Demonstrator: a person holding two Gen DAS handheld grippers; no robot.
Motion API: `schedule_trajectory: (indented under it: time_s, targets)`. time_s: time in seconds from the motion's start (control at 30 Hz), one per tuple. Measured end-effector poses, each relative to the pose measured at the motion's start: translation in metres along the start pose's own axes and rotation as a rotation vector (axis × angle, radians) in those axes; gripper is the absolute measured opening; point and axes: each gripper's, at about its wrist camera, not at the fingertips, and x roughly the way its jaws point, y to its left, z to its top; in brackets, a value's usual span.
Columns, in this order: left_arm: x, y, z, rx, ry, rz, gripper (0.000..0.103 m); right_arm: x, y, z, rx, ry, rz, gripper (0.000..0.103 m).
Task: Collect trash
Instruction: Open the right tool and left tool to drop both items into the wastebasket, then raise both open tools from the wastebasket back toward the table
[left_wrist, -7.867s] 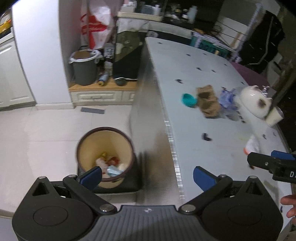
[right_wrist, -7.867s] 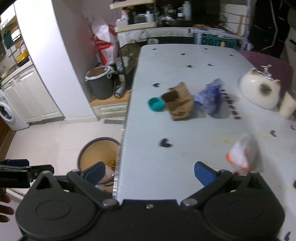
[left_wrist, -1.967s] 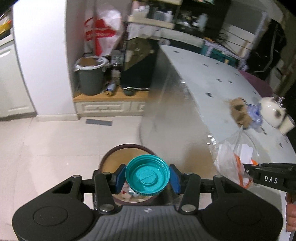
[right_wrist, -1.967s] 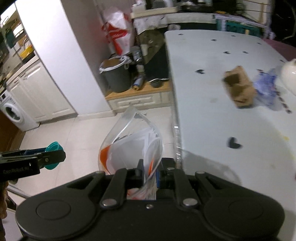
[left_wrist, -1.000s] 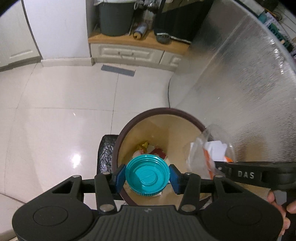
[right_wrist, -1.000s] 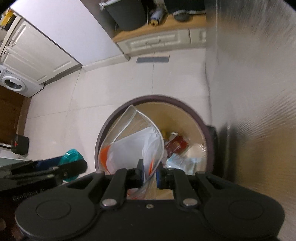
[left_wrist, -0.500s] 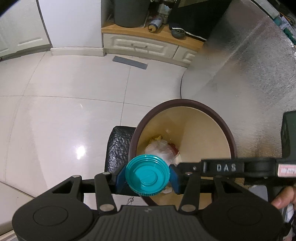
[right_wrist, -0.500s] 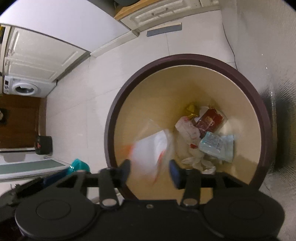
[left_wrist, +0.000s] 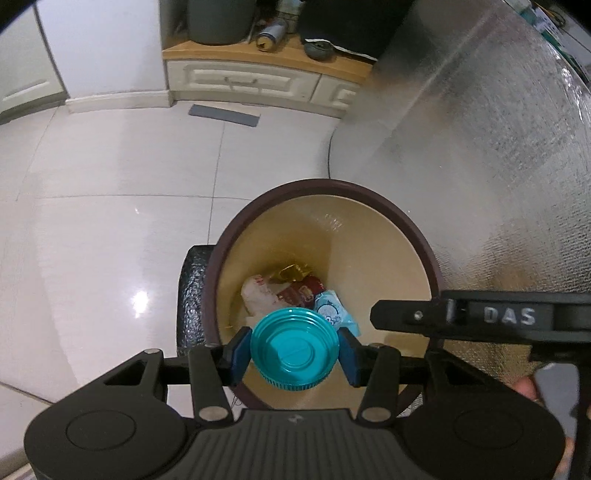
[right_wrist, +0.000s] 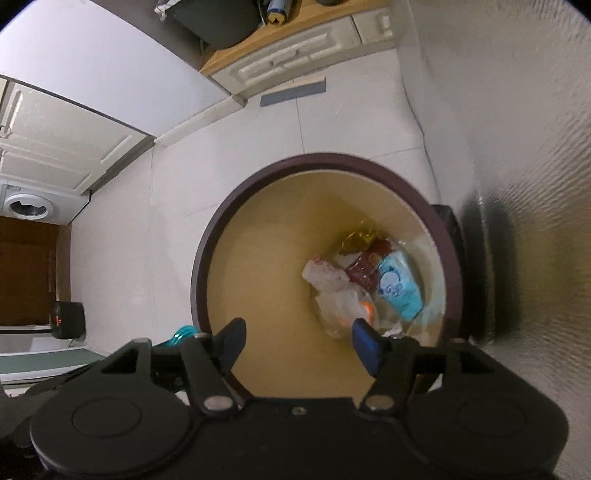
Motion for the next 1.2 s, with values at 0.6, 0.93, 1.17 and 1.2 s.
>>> schedule_trajectory:
  time_s: [0.6,0.93,1.17,1.2]
  targets:
    - [0.002,0.007,0.001,0.021,0.014,0.056,0.083,-0.018,-0.011,0.003,0.073,-0.057,-0.014,0.091]
    - [-0.017,0.014,-0.007,0.005,0.025,0.085,0.093,-0.026,-0.004,-0.005,0.010,-0.065,-0.090,0.098]
    - [-0.037,0.011,-0.007,0.014,0.004,0.091,0.100,-0.038,0.003,-0.013,-0.045,-0.076,-0.129,0.103]
    - [-0.041,0.012,-0.008,0.015,0.001,0.092,0.100,-0.040,0.004,-0.014,-0.051,-0.079,-0.134,0.103]
